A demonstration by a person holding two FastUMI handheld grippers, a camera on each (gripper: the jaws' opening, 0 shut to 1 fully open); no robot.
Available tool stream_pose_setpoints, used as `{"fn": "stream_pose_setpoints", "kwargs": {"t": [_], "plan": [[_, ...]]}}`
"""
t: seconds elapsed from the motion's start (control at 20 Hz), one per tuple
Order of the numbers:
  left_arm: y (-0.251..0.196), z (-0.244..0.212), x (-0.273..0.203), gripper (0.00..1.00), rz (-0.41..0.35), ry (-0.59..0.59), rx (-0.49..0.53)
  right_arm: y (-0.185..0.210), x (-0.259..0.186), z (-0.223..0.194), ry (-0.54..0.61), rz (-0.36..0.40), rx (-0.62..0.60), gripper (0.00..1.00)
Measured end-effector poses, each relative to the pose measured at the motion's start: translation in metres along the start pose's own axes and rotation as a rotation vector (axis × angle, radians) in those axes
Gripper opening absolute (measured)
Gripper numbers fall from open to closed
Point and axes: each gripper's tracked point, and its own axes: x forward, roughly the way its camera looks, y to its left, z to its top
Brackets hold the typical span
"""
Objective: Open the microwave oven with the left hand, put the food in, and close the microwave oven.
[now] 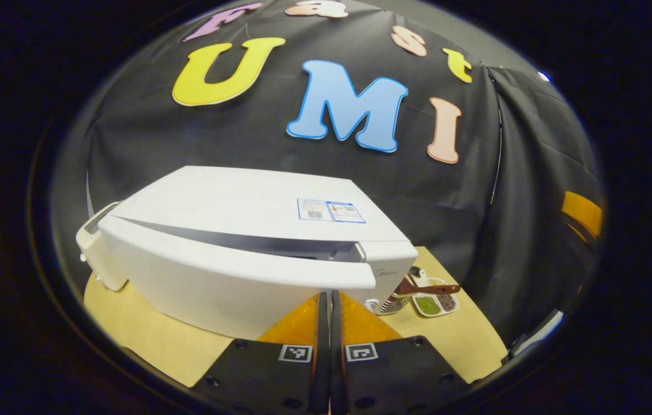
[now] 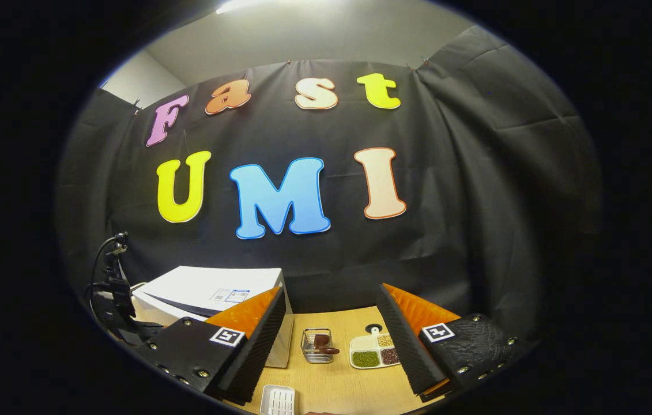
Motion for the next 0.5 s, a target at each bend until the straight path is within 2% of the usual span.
{"fn": "stream_pose_setpoints", "kwargs": {"t": [0.3, 0.35, 0.5], "plan": [[0.003, 0.004, 0.019, 0.07, 0.008, -0.014, -0.039, -0.003, 0.003, -0.002, 0.015, 0.014, -0.027, 0.96], [0.003, 0.006, 0.018, 0.1, 0.004, -0.023, -0.046, -0.005, 0.004, -0.002, 0.015, 0.011, -0.024, 0.96], [0.003, 0.009, 0.024, 0.07, 0.008, -0.04, -0.042, -0.005, 0.007, -0.004, 0.025, 0.016, -0.017, 0.96]]}}
